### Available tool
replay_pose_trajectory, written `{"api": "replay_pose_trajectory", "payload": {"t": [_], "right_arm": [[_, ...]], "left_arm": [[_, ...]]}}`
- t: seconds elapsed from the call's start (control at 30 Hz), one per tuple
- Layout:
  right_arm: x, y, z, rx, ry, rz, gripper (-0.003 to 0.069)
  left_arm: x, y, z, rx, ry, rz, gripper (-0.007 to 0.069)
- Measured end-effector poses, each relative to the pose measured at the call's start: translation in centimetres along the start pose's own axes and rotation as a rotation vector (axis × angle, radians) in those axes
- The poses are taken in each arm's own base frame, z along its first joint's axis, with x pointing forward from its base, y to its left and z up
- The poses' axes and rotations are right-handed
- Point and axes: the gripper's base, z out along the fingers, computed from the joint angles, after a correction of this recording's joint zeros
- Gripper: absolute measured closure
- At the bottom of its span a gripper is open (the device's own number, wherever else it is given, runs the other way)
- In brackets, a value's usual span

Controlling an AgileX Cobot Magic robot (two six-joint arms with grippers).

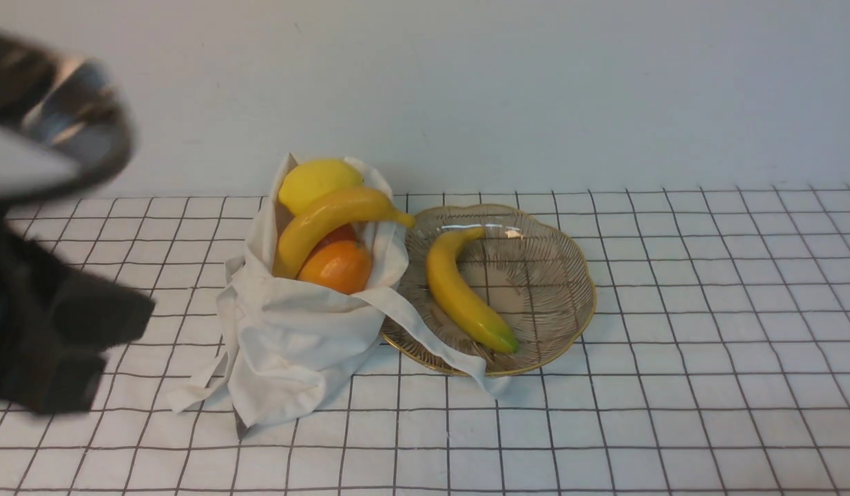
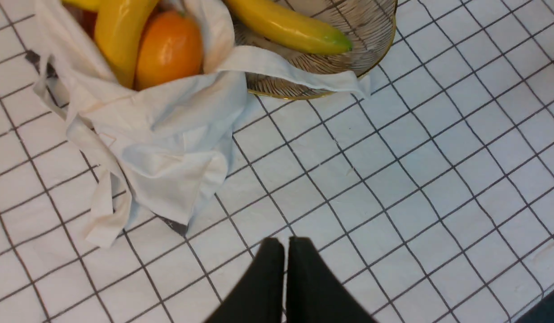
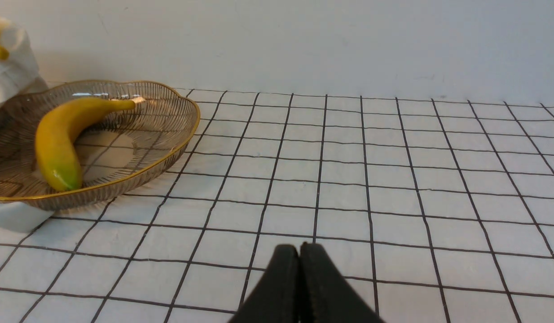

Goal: Take the fruit out of the bag on the white checkered tablecloth and place them on the plate.

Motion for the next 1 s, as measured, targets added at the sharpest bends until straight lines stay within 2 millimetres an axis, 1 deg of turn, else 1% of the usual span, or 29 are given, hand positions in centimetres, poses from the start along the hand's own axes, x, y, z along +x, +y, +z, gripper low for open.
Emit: {"api": "replay_pose_trajectory", "payload": {"t": [0.1, 0.13, 0.17, 0.2, 0.23, 0.27, 0.3, 0.33, 0.4, 0.53, 0.7, 0.93, 0.97, 1.0], "right_arm": [[0.0, 0.0, 0.0, 0.000, 0.000, 0.000, 0.0673], [0.0, 0.0, 0.0, 0.000, 0.000, 0.000, 0.0673], [0.0, 0.0, 0.0, 0.000, 0.000, 0.000, 0.0673], [0.0, 0.0, 0.0, 0.000, 0.000, 0.000, 0.0673], [0.0, 0.0, 0.0, 0.000, 0.000, 0.000, 0.0673], [0.0, 0.0, 0.0, 0.000, 0.000, 0.000, 0.0673], [0.0, 0.0, 0.0, 0.000, 0.000, 0.000, 0.0673], [0.0, 0.0, 0.0, 0.000, 0.000, 0.000, 0.0673], [0.0, 0.0, 0.0, 0.000, 0.000, 0.000, 0.0673], [0.0, 0.0, 0.0, 0.000, 0.000, 0.000, 0.0673], [0.0, 0.0, 0.0, 0.000, 0.000, 0.000, 0.0673], [0.0, 0.0, 0.0, 0.000, 0.000, 0.000, 0.0673], [0.0, 0.0, 0.0, 0.000, 0.000, 0.000, 0.0673], [0.0, 0.0, 0.0, 0.000, 0.000, 0.000, 0.0673]], "left_arm": [[4.6, -0.4, -0.9, -0.020, -0.182, -0.013, 0.0632], [6.8, -0.5, -0.8, -0.021, -0.247, -0.022, 0.0632], [8.3, -0.5, -0.4, -0.016, -0.290, -0.038, 0.0632], [8.3, -0.6, -0.6, -0.014, -0.310, -0.040, 0.0632], [9.5, -0.7, -0.4, -0.005, -0.349, -0.056, 0.0632], [11.1, -0.8, -0.2, 0.002, -0.410, -0.069, 0.0632], [11.9, -0.8, -0.2, 0.001, -0.452, -0.073, 0.0632], [12.1, -0.8, -0.1, 0.002, -0.454, -0.073, 0.0632], [13.4, -0.7, -0.3, -0.008, -0.585, -0.073, 0.0632], [14.4, -0.8, -0.7, -0.011, -0.665, -0.063, 0.0632], [14.9, -0.8, -0.6, -0.009, -0.670, -0.059, 0.0632], [15.0, -0.7, -0.5, -0.035, -0.660, -0.037, 0.0632], [15.0, -0.6, -0.4, -0.039, -0.659, -0.035, 0.0632], [15.3, -0.4, 0.2, -0.060, -0.644, -0.032, 0.0632]]}}
